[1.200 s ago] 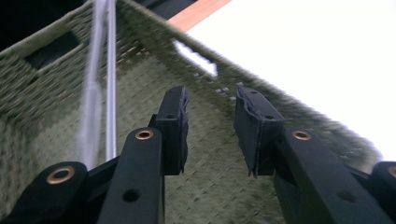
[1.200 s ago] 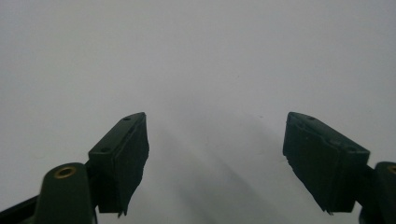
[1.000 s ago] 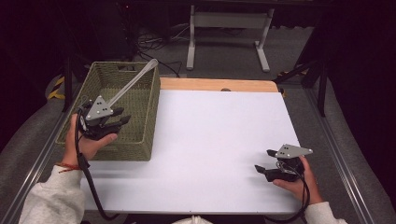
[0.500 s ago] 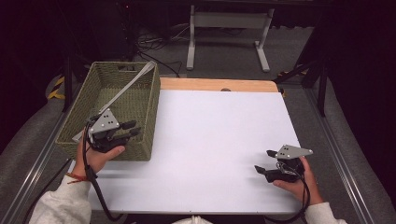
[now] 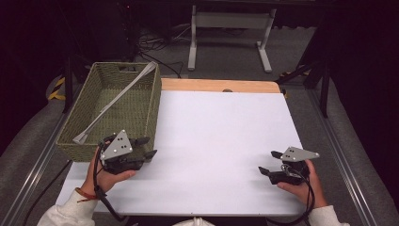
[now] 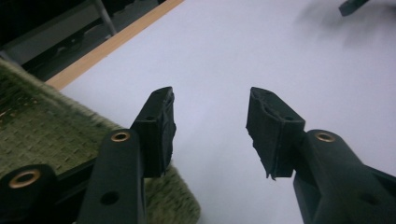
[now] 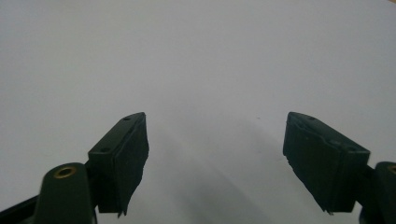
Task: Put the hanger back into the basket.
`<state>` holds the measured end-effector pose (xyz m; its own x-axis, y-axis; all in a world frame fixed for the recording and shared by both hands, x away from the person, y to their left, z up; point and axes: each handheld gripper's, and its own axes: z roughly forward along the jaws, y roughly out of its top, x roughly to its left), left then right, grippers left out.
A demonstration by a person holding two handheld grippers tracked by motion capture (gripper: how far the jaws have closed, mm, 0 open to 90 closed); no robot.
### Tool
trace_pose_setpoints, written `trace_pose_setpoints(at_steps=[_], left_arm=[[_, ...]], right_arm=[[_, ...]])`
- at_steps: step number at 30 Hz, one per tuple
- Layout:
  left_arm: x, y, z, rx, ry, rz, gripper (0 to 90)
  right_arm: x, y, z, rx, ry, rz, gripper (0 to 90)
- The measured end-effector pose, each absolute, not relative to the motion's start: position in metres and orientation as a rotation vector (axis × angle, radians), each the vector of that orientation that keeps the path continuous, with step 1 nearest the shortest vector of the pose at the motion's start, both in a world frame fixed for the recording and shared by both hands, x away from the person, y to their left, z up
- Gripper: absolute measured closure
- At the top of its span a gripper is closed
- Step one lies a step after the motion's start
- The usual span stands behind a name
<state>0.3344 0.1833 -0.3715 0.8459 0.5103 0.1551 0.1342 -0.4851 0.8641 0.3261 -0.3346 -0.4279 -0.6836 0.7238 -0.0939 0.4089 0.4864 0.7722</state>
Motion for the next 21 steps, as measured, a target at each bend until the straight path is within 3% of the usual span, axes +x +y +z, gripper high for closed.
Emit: trace_pose_setpoints(at_steps=[6, 21], left_arm=[[0.329, 0.172, -0.385, 2.116, 0.457, 0.491, 38.8], [0.321, 0.168, -0.421, 2.243, 0.397, 0.454, 25.2]], right_arm=[[0.322, -0.335, -0.426, 0.936, 2.319, 1.058, 22.9], [0.306, -0.336, -0.426, 0.918, 2.294, 1.057, 22.4]])
